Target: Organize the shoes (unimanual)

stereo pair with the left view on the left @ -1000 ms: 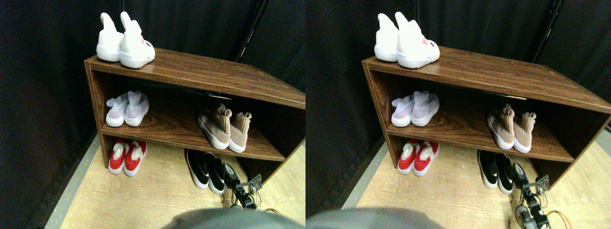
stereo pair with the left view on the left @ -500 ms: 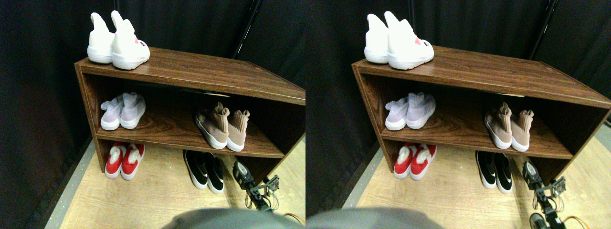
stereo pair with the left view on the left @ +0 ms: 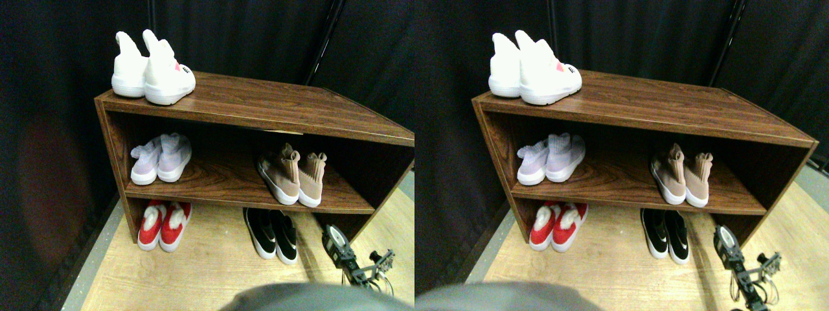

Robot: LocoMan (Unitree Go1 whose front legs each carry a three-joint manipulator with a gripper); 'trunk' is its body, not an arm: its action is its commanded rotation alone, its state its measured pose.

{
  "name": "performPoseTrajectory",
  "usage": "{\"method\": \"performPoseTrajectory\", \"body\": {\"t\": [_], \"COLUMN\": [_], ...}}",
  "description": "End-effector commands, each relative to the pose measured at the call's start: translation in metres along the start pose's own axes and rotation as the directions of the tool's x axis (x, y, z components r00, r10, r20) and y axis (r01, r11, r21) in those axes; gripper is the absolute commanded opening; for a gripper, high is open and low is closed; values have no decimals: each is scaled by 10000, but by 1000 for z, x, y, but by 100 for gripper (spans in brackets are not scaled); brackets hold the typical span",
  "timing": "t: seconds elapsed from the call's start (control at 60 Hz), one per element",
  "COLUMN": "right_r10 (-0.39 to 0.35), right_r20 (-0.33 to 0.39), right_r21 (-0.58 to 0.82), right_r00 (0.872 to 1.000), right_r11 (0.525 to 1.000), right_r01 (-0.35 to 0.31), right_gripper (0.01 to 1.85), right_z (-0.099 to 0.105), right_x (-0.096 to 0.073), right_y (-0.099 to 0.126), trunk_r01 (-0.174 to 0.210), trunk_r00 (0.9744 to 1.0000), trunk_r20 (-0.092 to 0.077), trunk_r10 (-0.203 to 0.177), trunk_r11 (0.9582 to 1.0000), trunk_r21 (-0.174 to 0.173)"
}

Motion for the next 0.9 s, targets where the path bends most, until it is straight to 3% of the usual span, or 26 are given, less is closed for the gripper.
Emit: {"method": "performPoseTrajectory", "body": {"t": [0.017,0.167,0.467,0.6,0.767,0.85,0.867,0.9], "right_r10": [69,32,1101,1614,1856,2207,2279,2248], "right_r20": [61,160,-511,-1468,-1835,-2002,-2263,-2233], "right_r21": [-48,-265,-603,-609,-723,-1089,-1136,-1047], "right_r00": [10000,9999,9926,9759,9653,9546,9470,9485], "right_r11": [10000,9996,9918,9832,9768,9632,9594,9619], "right_r01": [-69,-27,-1131,-1718,-2016,-2455,-2581,-2527], "right_gripper": [6,6,6,6,6,6,6,6], "right_z": [-3,-2,7,9,3,-1,-4,-5], "right_x": [8,3,-24,-41,-63,-73,-79,-82], "right_y": [-5,-4,18,31,47,55,59,62], "trunk_r01": [-164,-215,-93,-74,-28,-6,-6,-6], "trunk_r00": [9999,9998,9999,9999,9999,9998,9998,9998], "trunk_r20": [34,32,50,80,153,197,197,197], "trunk_r10": [164,216,93,75,28,7,7,7], "trunk_r11": [9998,9996,9999,10000,10000,10000,10000,10000], "trunk_r21": [-121,-161,-68,-50,-32,-34,-34,-34]}}
